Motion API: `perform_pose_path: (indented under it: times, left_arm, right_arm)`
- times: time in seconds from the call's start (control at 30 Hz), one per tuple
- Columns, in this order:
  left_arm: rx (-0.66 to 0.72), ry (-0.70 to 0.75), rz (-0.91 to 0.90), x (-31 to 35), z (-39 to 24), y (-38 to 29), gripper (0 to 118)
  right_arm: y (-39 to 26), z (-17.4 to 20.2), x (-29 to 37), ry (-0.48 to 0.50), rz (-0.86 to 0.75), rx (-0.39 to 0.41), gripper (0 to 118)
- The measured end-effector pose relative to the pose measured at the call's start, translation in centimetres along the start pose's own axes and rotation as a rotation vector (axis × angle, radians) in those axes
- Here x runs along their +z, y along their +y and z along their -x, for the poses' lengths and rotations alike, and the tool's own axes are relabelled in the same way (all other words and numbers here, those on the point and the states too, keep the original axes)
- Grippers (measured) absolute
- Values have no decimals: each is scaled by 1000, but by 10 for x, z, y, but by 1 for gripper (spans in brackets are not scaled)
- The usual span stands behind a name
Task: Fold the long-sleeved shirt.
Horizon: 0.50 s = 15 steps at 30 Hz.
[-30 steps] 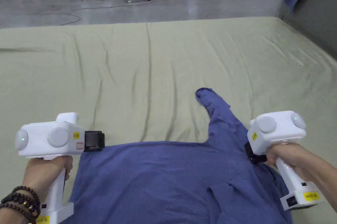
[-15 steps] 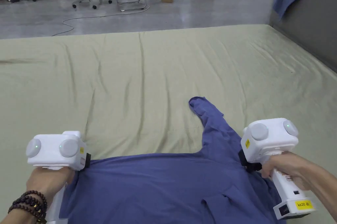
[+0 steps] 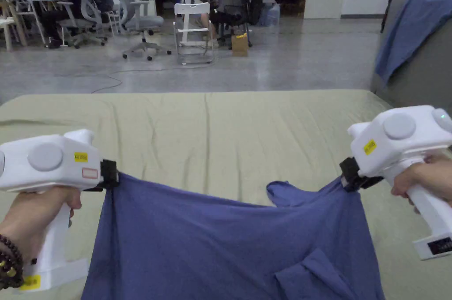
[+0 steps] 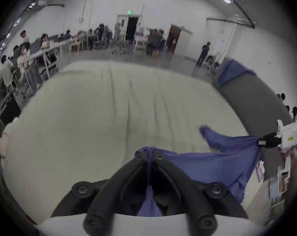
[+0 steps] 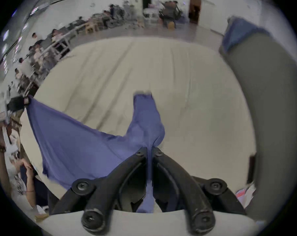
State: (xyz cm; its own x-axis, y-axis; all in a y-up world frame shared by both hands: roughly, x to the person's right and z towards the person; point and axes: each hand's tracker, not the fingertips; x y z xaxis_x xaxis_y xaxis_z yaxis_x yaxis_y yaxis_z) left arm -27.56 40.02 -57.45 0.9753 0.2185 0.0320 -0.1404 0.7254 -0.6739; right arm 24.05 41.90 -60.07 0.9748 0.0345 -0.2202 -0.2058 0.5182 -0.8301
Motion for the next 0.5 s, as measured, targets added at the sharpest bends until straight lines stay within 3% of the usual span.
perform_pose_path:
  times: [0.07, 0.17, 0.3, 0.37, 0.43, 0.5]
  left_arm:
    - [25, -24, -105, 26, -2, 45, 1]
    - [64, -29, -242, 68, -8, 119, 1]
    - [-19, 102, -380, 116, -26, 217, 1]
    - [20, 64, -448, 134, -33, 253, 1]
    - [62, 58, -446, 142, -40, 274, 1]
    - [44, 100, -463, 149, -54, 280, 1]
  right_arm:
    - [41, 0, 49, -28, -96, 39, 1]
    - [108, -3, 125, -101, -243, 38, 1]
    - [188, -12, 214, -149, -416, -20, 1]
    - [218, -18, 243, -140, -478, -88, 1]
    - [240, -20, 257, -166, -493, -144, 1]
    - [250, -20, 266, -180, -520, -149, 1]
